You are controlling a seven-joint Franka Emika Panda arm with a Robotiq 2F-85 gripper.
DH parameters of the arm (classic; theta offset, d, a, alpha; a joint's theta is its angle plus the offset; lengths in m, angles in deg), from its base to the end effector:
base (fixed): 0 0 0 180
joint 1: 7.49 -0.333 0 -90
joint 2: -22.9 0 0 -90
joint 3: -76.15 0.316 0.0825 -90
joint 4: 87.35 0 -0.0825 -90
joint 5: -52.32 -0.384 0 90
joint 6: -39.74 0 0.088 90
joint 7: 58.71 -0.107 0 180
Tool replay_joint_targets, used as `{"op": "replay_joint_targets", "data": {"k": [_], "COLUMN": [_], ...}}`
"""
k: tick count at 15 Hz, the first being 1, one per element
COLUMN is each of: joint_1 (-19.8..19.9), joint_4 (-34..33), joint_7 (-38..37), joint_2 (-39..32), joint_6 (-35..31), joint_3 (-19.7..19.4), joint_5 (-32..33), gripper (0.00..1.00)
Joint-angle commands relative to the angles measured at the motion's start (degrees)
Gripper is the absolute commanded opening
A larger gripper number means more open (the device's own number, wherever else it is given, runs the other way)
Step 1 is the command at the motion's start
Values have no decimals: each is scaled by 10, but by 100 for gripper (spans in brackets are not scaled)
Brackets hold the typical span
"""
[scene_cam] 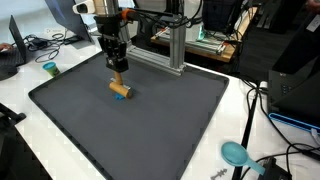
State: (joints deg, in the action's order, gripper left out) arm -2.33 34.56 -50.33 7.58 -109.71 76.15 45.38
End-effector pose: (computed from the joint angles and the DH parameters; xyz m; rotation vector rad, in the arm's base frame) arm 0.5903 -0.0559 0.3041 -3.0755 0.0639 -0.3398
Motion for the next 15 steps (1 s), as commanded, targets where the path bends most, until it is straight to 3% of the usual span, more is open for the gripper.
{"op": "replay_joint_targets", "data": {"k": [1,12,15], "joint_1": [5,0,30], "joint_4": [-13,-11,16], "joint_7": [24,3,22], "joint_2": [-52,-66,-2], "joint_6": [-26,-89,-122], "joint_3": [22,27,42], "joint_5": [-42,-30,-57], "gripper": [22,22,22]}}
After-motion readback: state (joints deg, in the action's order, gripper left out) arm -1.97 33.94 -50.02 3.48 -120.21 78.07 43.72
